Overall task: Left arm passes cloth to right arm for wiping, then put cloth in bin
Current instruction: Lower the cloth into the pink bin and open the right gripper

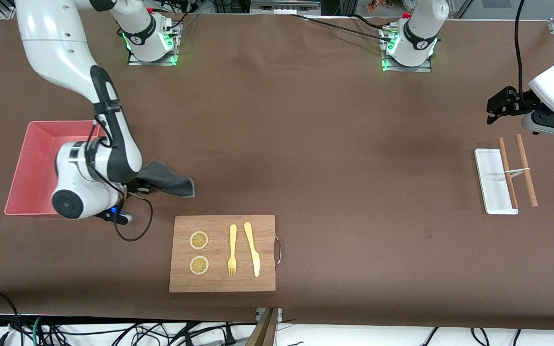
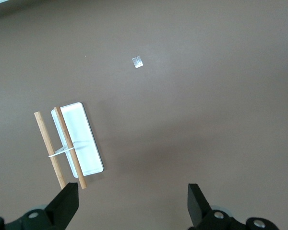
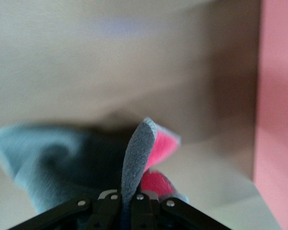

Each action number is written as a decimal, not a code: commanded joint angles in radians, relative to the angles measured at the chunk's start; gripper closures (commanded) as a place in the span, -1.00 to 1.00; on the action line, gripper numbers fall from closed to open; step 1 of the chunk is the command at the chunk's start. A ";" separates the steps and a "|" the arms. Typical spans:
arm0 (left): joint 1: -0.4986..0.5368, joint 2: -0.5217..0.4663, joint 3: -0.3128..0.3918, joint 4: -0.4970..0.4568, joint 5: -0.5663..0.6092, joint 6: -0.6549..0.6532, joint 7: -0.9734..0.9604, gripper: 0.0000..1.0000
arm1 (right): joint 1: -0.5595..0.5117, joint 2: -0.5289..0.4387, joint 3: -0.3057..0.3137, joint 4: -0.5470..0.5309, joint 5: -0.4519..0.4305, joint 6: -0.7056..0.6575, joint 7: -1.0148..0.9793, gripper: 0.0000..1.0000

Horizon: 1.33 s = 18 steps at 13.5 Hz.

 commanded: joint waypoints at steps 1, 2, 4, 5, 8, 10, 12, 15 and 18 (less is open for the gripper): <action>0.001 -0.010 -0.006 -0.010 0.019 -0.005 -0.014 -1.00 | -0.013 -0.024 -0.003 0.151 -0.018 -0.217 -0.037 1.00; 0.001 -0.010 -0.006 -0.007 0.017 -0.005 -0.014 -1.00 | -0.036 -0.038 -0.003 0.214 -0.018 -0.283 -0.069 1.00; 0.001 -0.010 -0.006 -0.008 0.017 -0.006 -0.014 -1.00 | -0.093 -0.090 -0.003 0.244 -0.030 -0.333 -0.176 1.00; 0.000 -0.008 -0.006 -0.007 0.017 -0.005 -0.014 -1.00 | -0.118 -0.111 -0.003 0.243 -0.065 -0.350 -0.242 1.00; -0.005 -0.008 -0.008 -0.005 0.017 -0.007 -0.014 -1.00 | -0.191 -0.170 -0.009 0.232 -0.170 -0.362 -0.440 1.00; -0.006 -0.008 -0.009 -0.005 0.017 -0.006 -0.014 -1.00 | -0.236 -0.203 -0.043 0.198 -0.214 -0.365 -0.582 1.00; -0.006 -0.004 -0.009 -0.004 0.017 -0.004 -0.014 -1.00 | -0.253 -0.213 -0.100 0.157 -0.221 -0.359 -0.658 1.00; -0.006 0.004 -0.006 -0.004 0.014 0.002 -0.016 -1.00 | -0.283 -0.204 -0.118 0.056 -0.256 -0.297 -0.680 1.00; -0.013 0.013 -0.008 0.003 -0.010 0.005 -0.016 -1.00 | -0.313 -0.194 -0.118 -0.098 -0.258 -0.133 -0.680 1.00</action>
